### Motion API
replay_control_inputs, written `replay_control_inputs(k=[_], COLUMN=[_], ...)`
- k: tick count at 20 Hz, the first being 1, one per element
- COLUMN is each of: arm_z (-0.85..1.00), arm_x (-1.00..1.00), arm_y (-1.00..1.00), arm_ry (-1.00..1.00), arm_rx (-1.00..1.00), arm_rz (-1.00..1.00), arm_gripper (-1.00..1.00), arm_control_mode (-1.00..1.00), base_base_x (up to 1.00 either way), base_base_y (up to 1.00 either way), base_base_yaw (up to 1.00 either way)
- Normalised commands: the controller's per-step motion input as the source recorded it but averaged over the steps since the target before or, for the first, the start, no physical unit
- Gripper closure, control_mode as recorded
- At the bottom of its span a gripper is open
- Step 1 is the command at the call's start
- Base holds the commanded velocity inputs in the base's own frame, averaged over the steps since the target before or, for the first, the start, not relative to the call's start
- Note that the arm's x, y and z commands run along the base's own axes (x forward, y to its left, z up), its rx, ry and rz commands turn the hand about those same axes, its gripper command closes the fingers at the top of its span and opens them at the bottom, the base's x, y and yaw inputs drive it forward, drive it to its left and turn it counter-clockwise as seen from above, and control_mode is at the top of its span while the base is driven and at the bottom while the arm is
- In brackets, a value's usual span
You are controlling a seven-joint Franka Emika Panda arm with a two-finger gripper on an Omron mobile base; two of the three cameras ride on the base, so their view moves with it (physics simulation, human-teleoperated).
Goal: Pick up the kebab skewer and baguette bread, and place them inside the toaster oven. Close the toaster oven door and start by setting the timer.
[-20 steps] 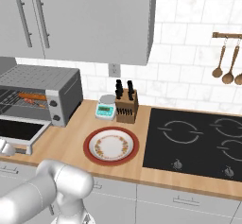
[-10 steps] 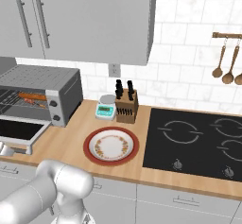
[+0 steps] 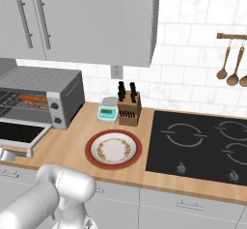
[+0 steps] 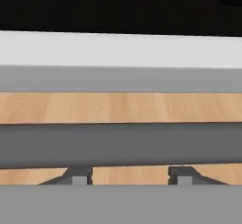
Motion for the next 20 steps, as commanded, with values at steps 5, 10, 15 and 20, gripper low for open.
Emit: replay_control_inputs(k=[5, 10, 15, 20], arm_z=[0.42, 0.52, 0.63, 0.78], arm_x=[0.86, 0.89, 0.92, 0.94], arm_y=[-0.50, -0.47, -0.49, -0.48], arm_ry=[-0.05, -0.04, -0.02, 0.00], arm_rx=[0.00, 0.00, 0.00, 0.00], arm_rz=[-0.02, -0.02, -0.02, -0.01], arm_gripper=[-1.00, -1.00, -1.00, -1.00], arm_control_mode=[-1.00, -1.00, -1.00, -1.00], base_base_x=[0.00, 0.00, 0.00, 0.00], base_base_y=[0.00, 0.00, 0.00, 0.00], base_base_yaw=[0.00, 0.00, 0.00, 0.00])
